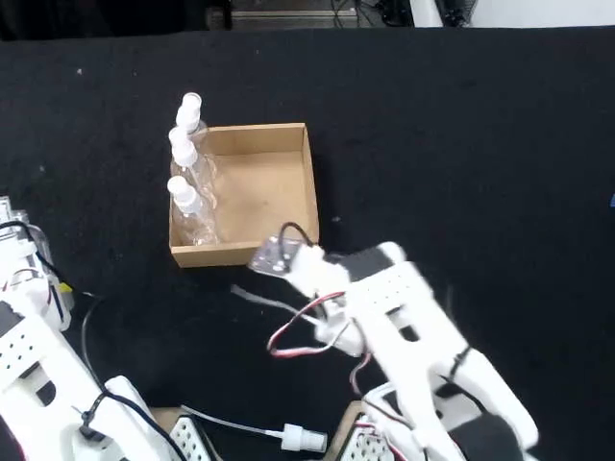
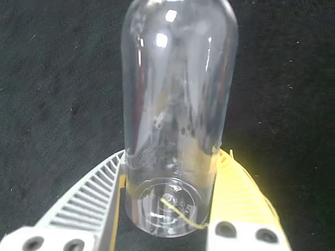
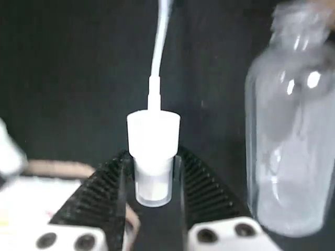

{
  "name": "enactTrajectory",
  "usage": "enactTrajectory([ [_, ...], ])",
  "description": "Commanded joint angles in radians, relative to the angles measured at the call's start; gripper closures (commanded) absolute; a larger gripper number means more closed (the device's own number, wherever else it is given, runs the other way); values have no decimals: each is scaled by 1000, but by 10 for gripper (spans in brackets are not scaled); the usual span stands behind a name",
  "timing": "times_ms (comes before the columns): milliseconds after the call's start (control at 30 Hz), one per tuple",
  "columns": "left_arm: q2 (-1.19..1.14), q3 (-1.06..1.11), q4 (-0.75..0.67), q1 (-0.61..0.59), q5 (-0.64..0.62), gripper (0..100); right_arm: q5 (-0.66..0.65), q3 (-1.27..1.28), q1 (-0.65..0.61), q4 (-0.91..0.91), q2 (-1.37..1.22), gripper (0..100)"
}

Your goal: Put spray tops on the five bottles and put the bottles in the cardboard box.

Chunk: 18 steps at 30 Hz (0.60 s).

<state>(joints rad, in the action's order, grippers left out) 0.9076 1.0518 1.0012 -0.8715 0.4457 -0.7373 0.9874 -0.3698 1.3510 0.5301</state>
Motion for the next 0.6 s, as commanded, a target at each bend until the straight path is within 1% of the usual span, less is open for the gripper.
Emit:
enactTrajectory([
  [0,5,-62,-17,33,-9,905,-227,-133,207,164,73,974],
  [100,5,-62,-17,35,-9,905,-390,-255,396,278,87,974],
  [167,5,-61,-15,33,-9,905,-468,-343,525,318,84,974],
  [300,5,-51,-12,35,-11,905,-468,-441,790,269,84,974],
  [333,5,-51,-15,35,-11,905,-446,-438,848,236,84,974],
  [400,5,-65,-17,39,-29,905,-354,-403,945,158,81,974],
  [467,5,-105,-6,71,-110,905,-218,-341,1020,55,81,974],
  [567,5,-182,43,125,-213,905,20,-243,1109,-112,81,974],
])
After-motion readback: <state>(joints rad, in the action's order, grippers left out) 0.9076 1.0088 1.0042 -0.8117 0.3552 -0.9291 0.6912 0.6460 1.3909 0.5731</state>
